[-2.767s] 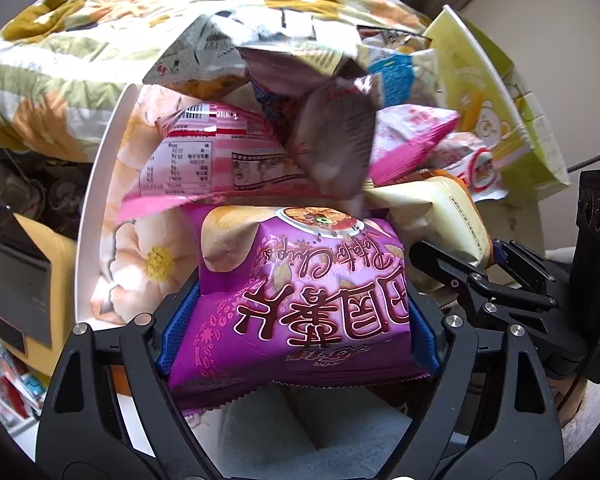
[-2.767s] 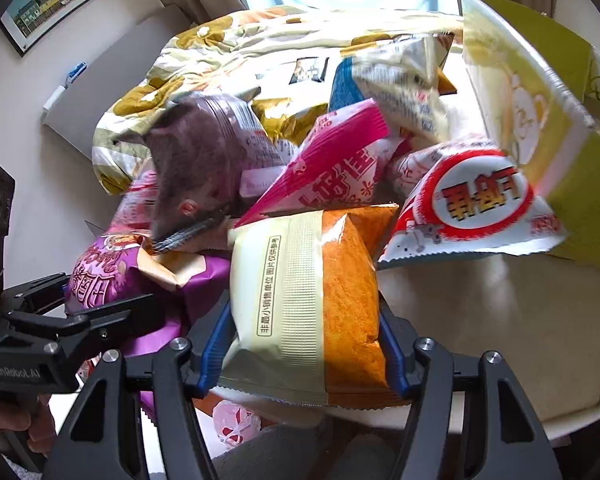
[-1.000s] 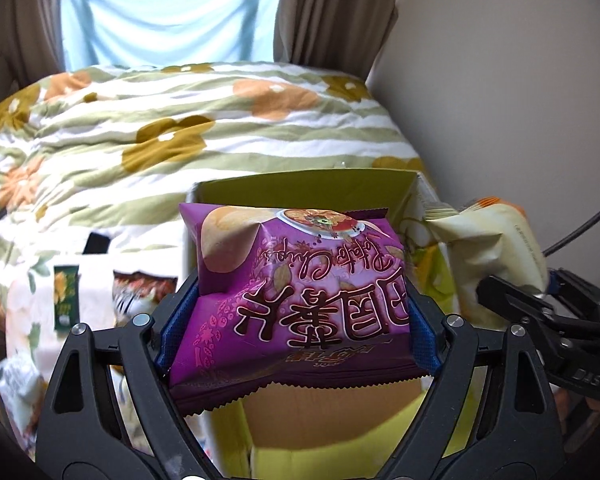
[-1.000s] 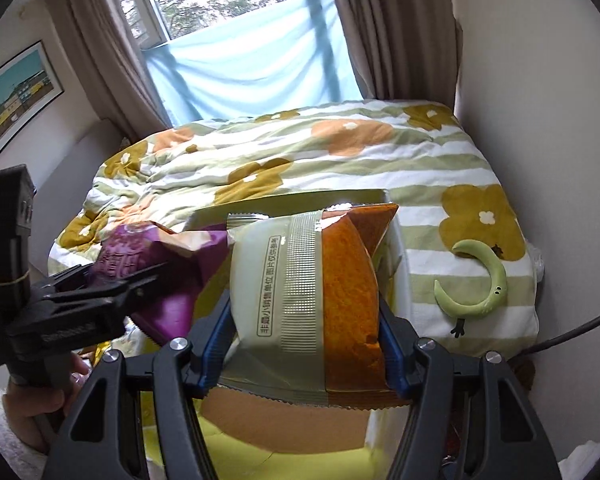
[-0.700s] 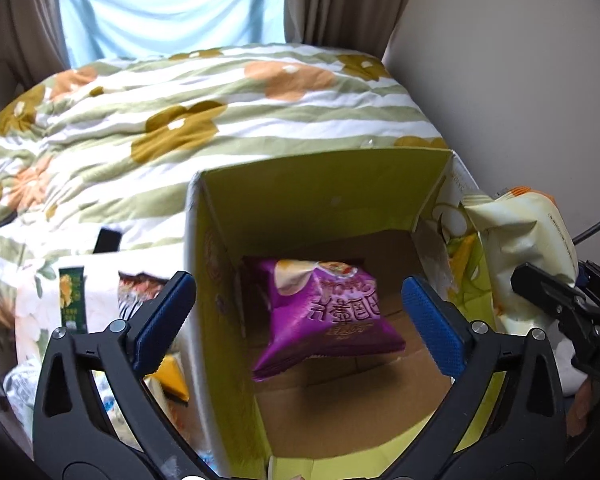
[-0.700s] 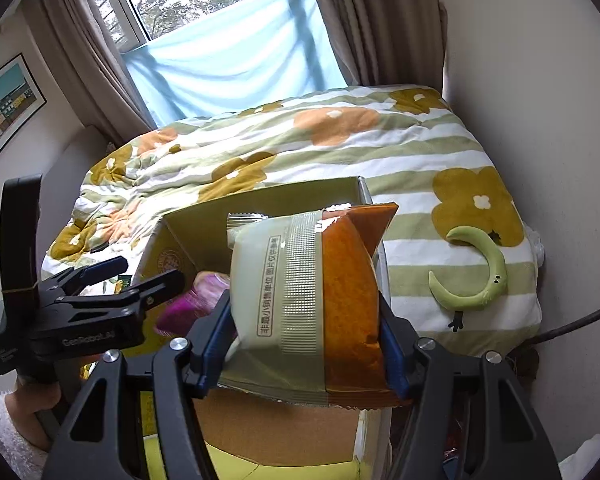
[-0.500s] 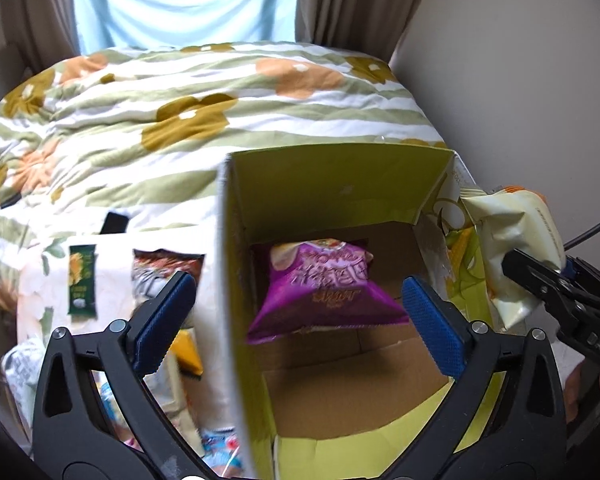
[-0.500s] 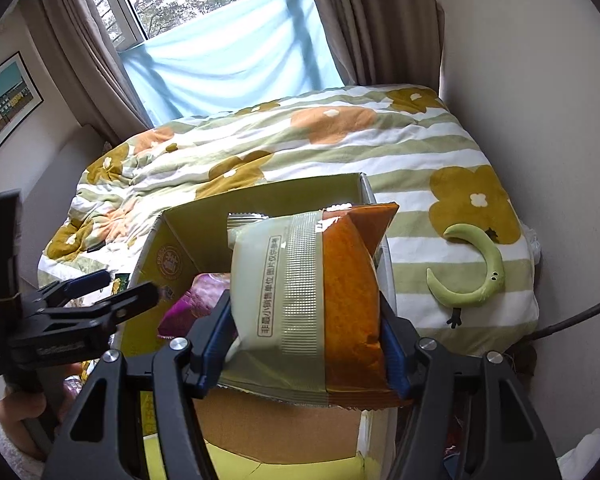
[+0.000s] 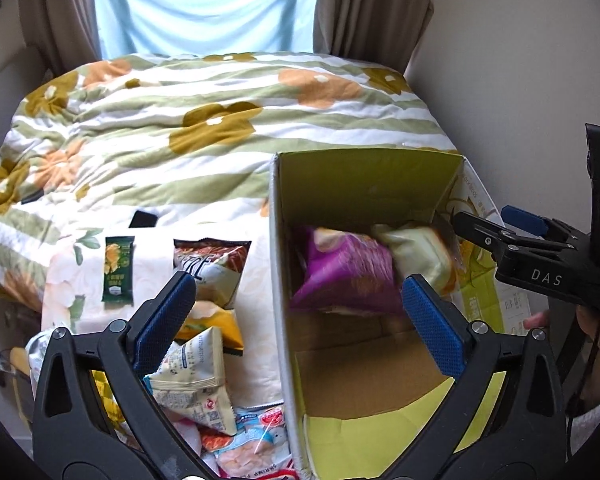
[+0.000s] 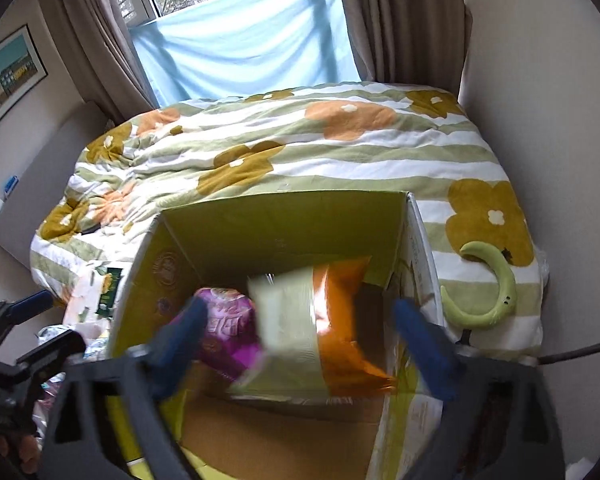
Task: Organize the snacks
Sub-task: 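Open both tools to drop the bags into the box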
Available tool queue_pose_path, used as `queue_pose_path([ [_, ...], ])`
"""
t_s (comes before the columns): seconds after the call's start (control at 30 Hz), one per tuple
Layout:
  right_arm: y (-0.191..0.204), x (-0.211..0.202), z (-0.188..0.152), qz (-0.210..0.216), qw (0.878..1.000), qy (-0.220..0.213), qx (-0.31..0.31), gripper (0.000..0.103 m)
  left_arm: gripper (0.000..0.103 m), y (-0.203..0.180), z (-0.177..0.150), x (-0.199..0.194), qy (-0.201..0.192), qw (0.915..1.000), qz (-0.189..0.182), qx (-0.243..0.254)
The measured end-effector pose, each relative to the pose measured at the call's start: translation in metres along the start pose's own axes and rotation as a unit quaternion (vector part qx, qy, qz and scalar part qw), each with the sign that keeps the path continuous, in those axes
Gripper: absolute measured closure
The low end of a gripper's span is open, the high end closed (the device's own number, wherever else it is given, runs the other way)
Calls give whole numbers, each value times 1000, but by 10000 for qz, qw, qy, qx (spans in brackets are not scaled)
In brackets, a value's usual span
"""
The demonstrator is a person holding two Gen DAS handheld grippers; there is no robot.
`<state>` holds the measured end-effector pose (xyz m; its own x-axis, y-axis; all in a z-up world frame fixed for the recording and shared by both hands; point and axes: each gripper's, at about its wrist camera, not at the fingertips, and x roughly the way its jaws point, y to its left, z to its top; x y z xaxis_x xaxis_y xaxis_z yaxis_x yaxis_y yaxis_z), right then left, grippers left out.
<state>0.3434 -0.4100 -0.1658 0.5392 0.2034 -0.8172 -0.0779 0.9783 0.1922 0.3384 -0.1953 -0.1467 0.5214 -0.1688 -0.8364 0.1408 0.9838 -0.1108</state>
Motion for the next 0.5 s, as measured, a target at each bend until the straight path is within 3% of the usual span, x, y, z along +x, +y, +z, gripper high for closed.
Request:
queue_pose_path([
  [0.27, -7, -15, -13, 149, 9998, -7, 134, 5, 1, -1, -7, -5, -25, 10000, -34, -75],
  [0.5, -2, -51, -16, 246, 9995, -208, 52, 5, 1, -5, -5, -34, -269, 9996, -18, -106],
])
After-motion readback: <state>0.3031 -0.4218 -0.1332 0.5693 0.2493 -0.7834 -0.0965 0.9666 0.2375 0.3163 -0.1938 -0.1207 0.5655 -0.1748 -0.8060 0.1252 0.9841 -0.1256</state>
